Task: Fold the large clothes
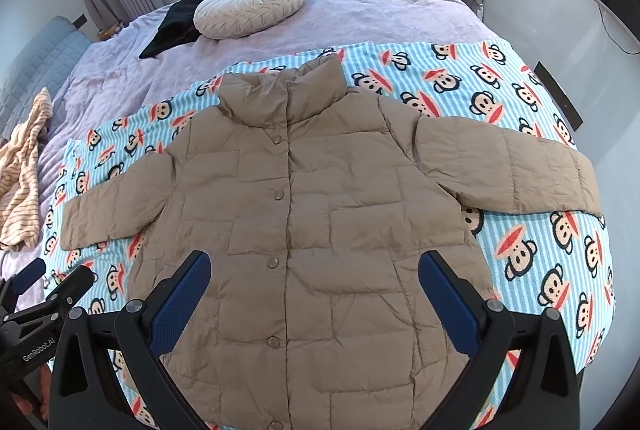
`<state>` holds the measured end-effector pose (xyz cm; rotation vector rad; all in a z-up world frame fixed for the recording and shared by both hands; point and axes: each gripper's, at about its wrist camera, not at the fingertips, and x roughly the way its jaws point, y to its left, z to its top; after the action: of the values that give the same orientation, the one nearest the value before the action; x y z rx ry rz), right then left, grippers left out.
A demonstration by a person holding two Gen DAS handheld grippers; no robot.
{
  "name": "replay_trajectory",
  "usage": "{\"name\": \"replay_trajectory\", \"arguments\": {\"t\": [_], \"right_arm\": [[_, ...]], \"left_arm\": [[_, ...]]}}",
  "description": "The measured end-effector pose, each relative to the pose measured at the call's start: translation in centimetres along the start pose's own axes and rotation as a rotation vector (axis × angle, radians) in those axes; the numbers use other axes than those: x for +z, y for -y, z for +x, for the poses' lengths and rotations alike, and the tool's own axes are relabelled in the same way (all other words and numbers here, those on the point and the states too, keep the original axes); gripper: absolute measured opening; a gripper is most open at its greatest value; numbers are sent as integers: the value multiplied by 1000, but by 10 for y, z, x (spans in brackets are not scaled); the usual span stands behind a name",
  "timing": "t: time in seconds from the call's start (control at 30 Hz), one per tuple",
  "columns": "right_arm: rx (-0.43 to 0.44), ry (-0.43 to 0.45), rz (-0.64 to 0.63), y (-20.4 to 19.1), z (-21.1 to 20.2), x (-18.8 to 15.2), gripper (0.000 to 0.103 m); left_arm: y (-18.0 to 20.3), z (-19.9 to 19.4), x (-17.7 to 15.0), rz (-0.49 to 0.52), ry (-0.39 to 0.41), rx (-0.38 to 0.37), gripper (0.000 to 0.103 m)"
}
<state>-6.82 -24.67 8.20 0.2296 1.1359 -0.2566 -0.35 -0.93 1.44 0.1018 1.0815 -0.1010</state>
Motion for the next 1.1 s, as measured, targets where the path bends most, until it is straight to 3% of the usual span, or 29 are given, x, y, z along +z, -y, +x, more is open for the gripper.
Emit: {"name": "replay_trajectory", "arguments": {"t": [0.13,0.33,0.4,0.47,0.57,0.63,0.77,0.9,1.1], "right_arm": [[-8,36,-13,-7,8,-6,103],[-40,-229,-34,6,24,5,103],[-10,-211,-54,5,26,7,103],[33,-126,-73,4,31,9,103],[92,-127,-107,-2,43,10,103],[80,-117,-172,-12,57,10,103],[172,-114,-188,-43,76,3,103],[158,-252,-153,-79,120,-8,103],[184,-315,-111,-133,166,-31,103]], "left_arm": [[2,5,2,-9,-12,11,103],[3,8,4,-67,-20,13,103],[-2,13,0,-105,-47,3,103],[-11,21,-6,-164,-95,-16,103],[-30,35,-20,-249,-156,-29,103],[-45,44,-30,-280,-184,-16,103],[-100,78,-41,-337,-215,15,103],[-167,118,-40,-417,-206,26,103],[-260,201,-32,-593,-126,-157,103]]}}
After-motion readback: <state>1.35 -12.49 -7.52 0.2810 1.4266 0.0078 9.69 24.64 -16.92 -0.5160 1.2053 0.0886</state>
